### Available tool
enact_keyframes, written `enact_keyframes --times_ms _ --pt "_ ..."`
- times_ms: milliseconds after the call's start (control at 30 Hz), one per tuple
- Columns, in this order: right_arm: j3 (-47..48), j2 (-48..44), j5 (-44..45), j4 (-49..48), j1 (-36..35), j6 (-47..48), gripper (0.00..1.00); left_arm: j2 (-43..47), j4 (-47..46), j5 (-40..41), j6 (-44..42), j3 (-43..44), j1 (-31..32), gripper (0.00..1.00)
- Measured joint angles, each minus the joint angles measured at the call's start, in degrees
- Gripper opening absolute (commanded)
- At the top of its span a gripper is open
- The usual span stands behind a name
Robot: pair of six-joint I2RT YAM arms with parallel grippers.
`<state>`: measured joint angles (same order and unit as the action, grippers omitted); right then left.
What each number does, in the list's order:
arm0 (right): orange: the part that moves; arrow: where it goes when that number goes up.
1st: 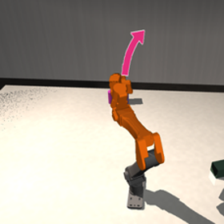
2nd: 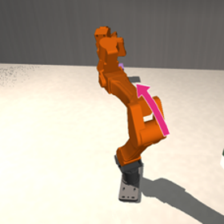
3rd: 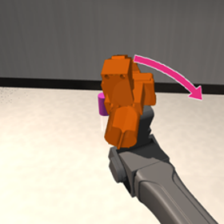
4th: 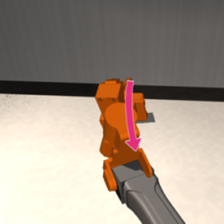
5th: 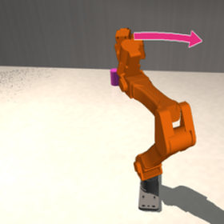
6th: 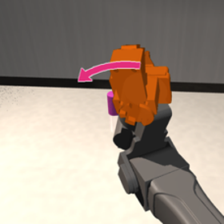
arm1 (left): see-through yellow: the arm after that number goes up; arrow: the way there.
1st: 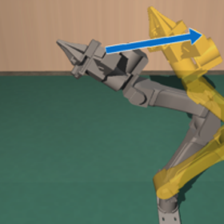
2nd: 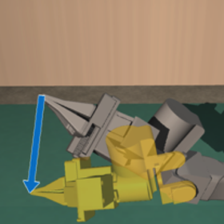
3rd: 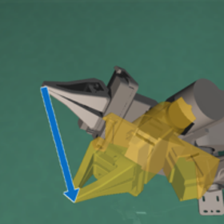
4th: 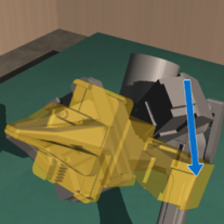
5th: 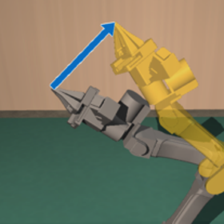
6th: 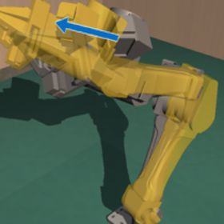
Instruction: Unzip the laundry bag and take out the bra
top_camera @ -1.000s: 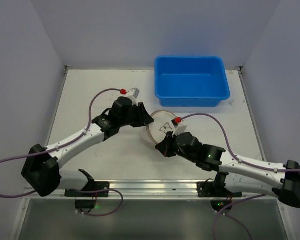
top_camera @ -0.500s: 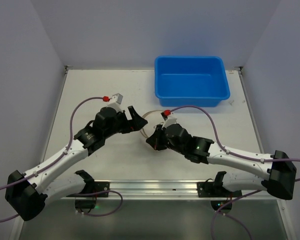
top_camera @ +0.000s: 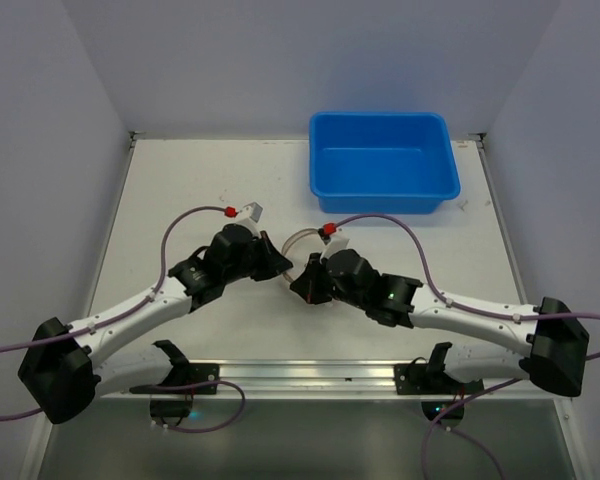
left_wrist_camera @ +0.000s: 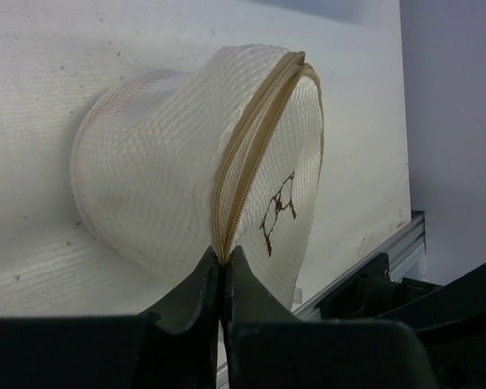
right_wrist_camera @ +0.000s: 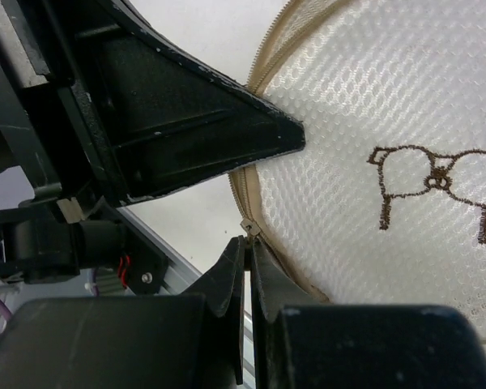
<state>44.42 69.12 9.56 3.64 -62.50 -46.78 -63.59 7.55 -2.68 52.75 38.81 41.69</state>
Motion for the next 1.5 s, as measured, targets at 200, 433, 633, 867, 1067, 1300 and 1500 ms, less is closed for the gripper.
enact_keyframes --times_ms 200,433,633,867,1067,1300,1500 --pt "-4.72 -6.75 0.52 -1.33 0.44 0.61 0.0 0.5 -0.02 -1.68 0.15 0.66 -0.07 0.0" --pt "-12.41 -19.1 0.98 0.72 1.46 1.92 0.0 1.16 0.09 -2.14 0.11 0.68 -2.12 0.0" --pt "-16.9 -25.05 -0.15 -0.52 3.85 1.79 0.0 1.16 -0.24 -5.11 0.24 0.66 -2.12 0.08" --pt "-17.05 -24.59 -1.01 5.14 4.98 5.03 0.2 5.79 2.49 -1.77 -2.29 -1.03 -4.74 1.0" --pt "-16.44 -23.74 -3.56 9.29 5.16 8.15 0.43 4.15 10.38 0.48 -7.69 8.07 -5.03 1.0" --pt "-11.74 -24.59 -4.13 14.64 7.58 9.97 0.47 -2.51 13.33 -0.11 -15.06 18.99 -6.71 1.0" --pt "-5.14 -25.14 -1.05 20.5 8.31 9.27 0.62 -5.64 13.25 -2.08 -18.1 20.59 -8.5 0.95"
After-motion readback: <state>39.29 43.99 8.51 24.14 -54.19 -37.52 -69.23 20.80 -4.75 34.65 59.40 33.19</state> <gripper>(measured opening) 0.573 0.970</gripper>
